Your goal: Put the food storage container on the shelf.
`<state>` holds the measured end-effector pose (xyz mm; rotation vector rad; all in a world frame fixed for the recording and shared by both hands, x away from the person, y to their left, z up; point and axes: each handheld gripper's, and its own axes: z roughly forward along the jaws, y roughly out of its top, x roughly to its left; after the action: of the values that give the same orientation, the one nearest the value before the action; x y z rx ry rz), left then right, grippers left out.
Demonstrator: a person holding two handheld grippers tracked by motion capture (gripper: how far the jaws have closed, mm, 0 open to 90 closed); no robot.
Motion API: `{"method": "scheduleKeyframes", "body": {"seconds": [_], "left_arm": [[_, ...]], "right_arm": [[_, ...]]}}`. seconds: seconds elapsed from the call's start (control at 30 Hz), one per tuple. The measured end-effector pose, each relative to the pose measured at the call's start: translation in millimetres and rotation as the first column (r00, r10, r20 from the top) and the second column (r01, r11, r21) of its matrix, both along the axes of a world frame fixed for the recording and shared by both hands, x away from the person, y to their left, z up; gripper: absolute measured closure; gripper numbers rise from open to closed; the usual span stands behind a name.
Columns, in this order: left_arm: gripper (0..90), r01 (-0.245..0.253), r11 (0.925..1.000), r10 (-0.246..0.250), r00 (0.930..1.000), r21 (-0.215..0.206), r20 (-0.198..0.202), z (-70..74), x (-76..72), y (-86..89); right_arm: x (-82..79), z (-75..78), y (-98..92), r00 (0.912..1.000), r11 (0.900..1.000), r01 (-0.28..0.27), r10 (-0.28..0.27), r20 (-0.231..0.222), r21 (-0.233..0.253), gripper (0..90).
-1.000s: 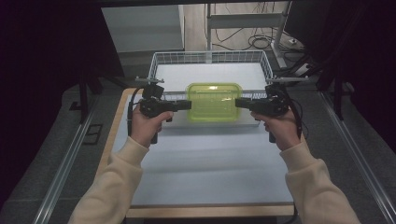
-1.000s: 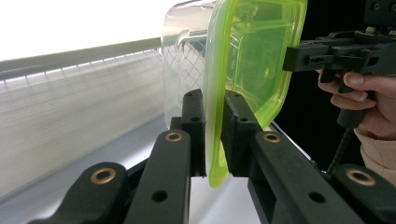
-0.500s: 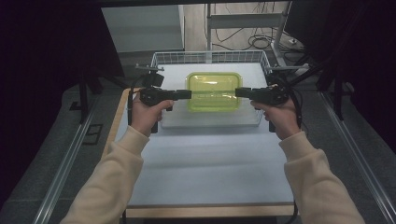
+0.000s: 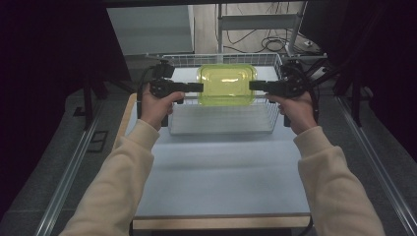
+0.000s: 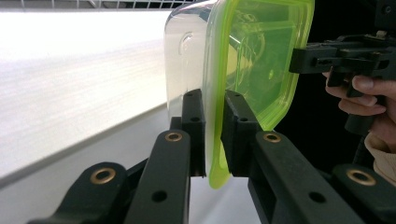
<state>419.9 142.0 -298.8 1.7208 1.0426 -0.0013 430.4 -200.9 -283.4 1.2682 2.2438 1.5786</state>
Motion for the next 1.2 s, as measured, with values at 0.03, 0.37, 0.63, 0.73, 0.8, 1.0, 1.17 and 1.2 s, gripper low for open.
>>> {"method": "scheduleKeyframes", "body": {"seconds": [0.03, 0.37, 0.63, 0.73, 0.8, 1.0, 1.17, 1.2], "left_arm": [[80.6, 0.004, 1.0000, -0.004, 1.0000, 0.006, 0.002, 0.5, 2.3, 0.8], [80.1, -0.044, 0.9989, 0.044, 0.9983, 0.014, -0.038, -5.5, 30.5, 1.2], [79.8, -0.068, 0.9977, 0.068, 0.9949, 0.009, -0.074, -13.9, 46.5, 4.2], [79.7, -0.071, 0.9973, 0.072, 0.9935, 0.018, -0.088, -16.9, 52.2, 3.1], [79.7, -0.068, 0.9974, 0.070, 0.9930, 0.024, -0.096, -17.8, 55.1, 2.3], [79.8, -0.075, 0.9971, 0.074, 0.9906, -0.011, -0.115, -21.7, 62.7, 0.3], [79.6, -0.079, 0.9968, 0.077, 0.9889, -0.015, -0.127, -21.9, 68.5, 0.6], [79.5, -0.083, 0.9961, 0.079, 0.9874, -0.029, -0.137, -22.4, 69.8, 0.9]], "right_arm": [[2.5, 0.8, 0.2, 1.0000, 1.000, -0.001, 0.001, 0.002, 0.005, 79.6], [28.5, -2.5, 5.9, 0.9995, 1.000, 0.027, -0.027, -0.018, 0.010, 79.7], [43.2, -3.9, 12.8, 0.9981, 0.999, 0.043, -0.043, -0.044, -0.001, 79.7], [50.0, -6.7, 13.8, 0.9966, 0.999, 0.049, -0.050, -0.065, -0.012, 79.5], [54.8, -9.4, 13.8, 0.9944, 0.998, 0.059, -0.061, -0.087, -0.019, 79.3], [65.7, -15.9, 13.4, 0.9891, 0.996, 0.083, -0.085, -0.120, -0.024, 78.8], [72.2, -18.6, 12.8, 0.9867, 0.996, 0.093, -0.093, -0.134, -0.009, 78.7], [73.3, -18.6, 12.9, 0.9864, 0.995, 0.095, -0.095, -0.134, -0.006, 78.6]]}}
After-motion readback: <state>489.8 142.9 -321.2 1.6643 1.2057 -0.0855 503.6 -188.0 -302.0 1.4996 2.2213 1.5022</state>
